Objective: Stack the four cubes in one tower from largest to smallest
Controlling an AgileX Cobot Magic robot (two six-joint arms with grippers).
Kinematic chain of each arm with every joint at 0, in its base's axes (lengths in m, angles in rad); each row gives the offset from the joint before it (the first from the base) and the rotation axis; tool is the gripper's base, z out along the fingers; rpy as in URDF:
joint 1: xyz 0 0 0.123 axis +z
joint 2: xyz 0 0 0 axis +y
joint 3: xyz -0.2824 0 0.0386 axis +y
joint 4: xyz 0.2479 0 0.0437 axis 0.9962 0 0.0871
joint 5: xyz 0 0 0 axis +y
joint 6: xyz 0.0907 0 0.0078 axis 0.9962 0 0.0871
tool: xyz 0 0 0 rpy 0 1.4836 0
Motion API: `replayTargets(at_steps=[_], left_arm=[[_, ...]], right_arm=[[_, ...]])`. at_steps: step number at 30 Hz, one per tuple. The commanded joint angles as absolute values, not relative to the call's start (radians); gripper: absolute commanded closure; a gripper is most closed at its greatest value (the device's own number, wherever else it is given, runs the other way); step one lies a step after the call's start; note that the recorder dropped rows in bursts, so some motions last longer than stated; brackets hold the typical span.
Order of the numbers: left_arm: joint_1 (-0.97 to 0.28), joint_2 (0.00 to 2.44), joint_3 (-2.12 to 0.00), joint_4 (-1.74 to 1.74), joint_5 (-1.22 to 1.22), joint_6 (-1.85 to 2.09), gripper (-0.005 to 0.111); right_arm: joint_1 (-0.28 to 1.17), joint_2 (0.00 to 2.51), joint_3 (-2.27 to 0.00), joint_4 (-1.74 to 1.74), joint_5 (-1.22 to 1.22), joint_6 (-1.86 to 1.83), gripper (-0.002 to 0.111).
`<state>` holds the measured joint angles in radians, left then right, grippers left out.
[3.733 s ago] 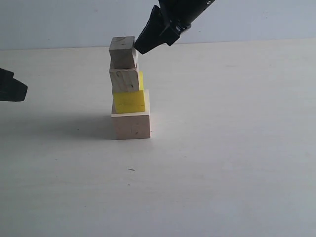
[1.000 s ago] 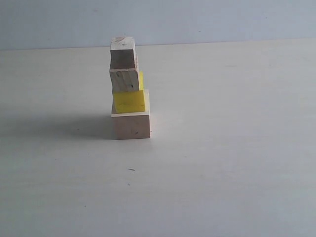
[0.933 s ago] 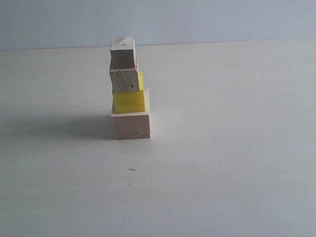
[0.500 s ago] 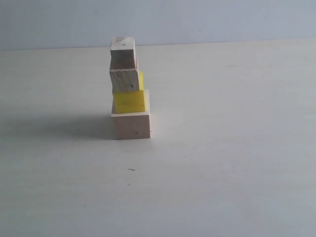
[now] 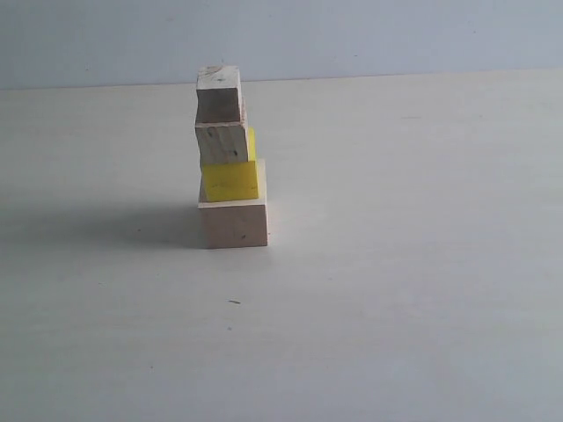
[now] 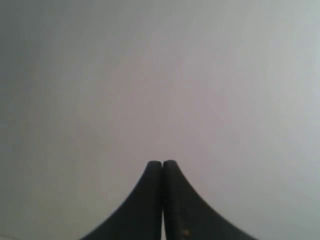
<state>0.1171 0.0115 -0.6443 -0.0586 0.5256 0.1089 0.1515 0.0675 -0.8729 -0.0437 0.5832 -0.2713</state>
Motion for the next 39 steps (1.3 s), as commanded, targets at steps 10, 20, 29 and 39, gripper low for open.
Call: replayTargets(at_steps=[10, 20, 29, 39], left_arm=[[0.102, 0.008, -0.639, -0.065, 0.535, 0.066, 0.107], [0.102, 0.008, -0.639, -0.065, 0.535, 0.066, 0.107], [0.102, 0.008, -0.639, -0.065, 0.535, 0.066, 0.107], [0.102, 0.008, -0.639, -0.085, 0.547, 0.057, 0.107]], right_arm=[[0.151, 0.064, -0.867, 0.152, 0.581, -0.26, 0.108], [0.151, 0.064, -0.867, 0.151, 0.581, -0.261, 0.108], [0.151, 0.064, -0.867, 0.151, 0.581, -0.261, 0.108], [0.151, 0.064, -0.867, 0.151, 0.581, -0.261, 0.108]])
